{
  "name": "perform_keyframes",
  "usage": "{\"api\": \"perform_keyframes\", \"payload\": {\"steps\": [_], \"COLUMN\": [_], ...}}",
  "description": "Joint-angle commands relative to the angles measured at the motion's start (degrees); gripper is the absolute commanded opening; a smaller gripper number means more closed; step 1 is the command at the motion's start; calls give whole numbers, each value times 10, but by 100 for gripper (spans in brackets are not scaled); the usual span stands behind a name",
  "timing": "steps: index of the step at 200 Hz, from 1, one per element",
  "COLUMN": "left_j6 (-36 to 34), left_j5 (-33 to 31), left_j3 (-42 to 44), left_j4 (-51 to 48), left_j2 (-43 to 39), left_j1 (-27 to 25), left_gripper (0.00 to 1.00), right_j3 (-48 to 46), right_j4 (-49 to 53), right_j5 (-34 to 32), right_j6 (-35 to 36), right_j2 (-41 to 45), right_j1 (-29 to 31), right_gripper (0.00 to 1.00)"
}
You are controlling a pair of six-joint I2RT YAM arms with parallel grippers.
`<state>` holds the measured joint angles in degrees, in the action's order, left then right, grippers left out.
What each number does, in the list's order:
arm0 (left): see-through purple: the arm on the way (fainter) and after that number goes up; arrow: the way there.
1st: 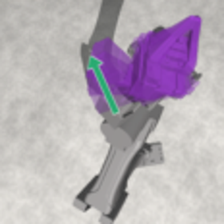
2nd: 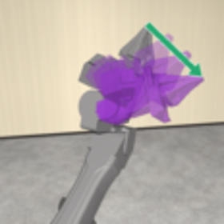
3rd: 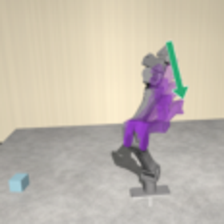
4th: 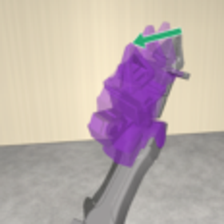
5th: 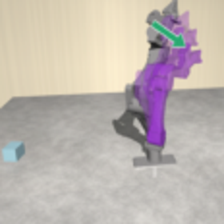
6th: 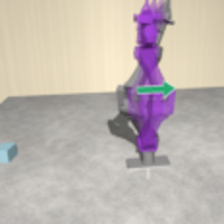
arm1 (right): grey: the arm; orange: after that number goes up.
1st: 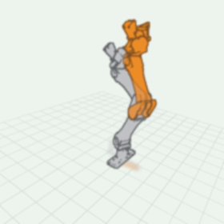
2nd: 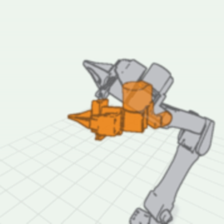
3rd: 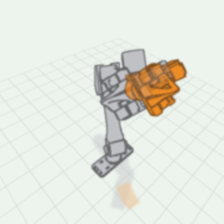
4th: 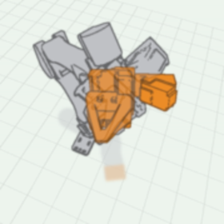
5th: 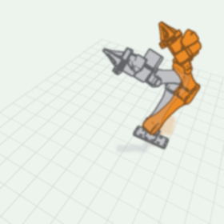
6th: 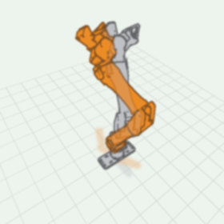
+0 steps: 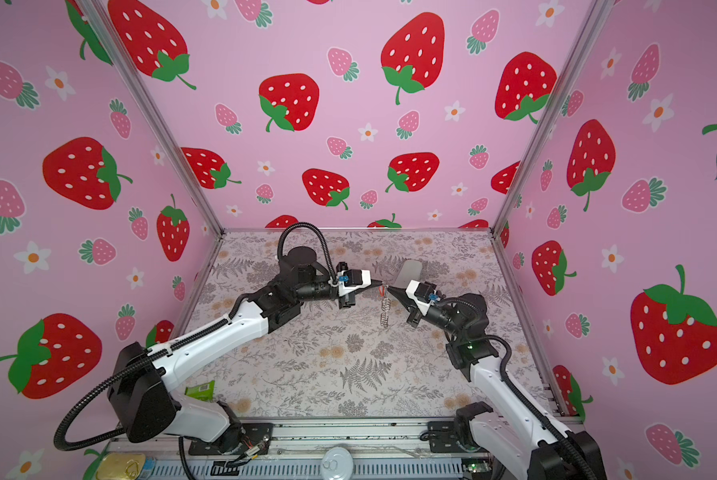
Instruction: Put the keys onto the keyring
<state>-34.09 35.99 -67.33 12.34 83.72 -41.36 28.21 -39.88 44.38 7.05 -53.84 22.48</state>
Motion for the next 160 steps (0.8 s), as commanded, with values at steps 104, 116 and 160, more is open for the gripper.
{"api": "perform_keyframes", "payload": {"steps": [104, 116, 160], "left_j6": [208, 217, 227], "left_j5": [14, 21, 58], "left_j3": [-26, -30, -46], "left_j4": [55, 49, 17], "left_j2": [27, 30, 41], "left_j1": [31, 31, 31], "left_gripper": [0, 0, 0], "right_j3": [0, -1, -1], "right_j4": [-34, -38, -40], "right_j5": [3, 6, 24], "right_j6": [85, 89, 114], "right_j2": [45, 46, 50], "right_j1": [3, 3, 3], "right_gripper": [0, 0, 0]}}
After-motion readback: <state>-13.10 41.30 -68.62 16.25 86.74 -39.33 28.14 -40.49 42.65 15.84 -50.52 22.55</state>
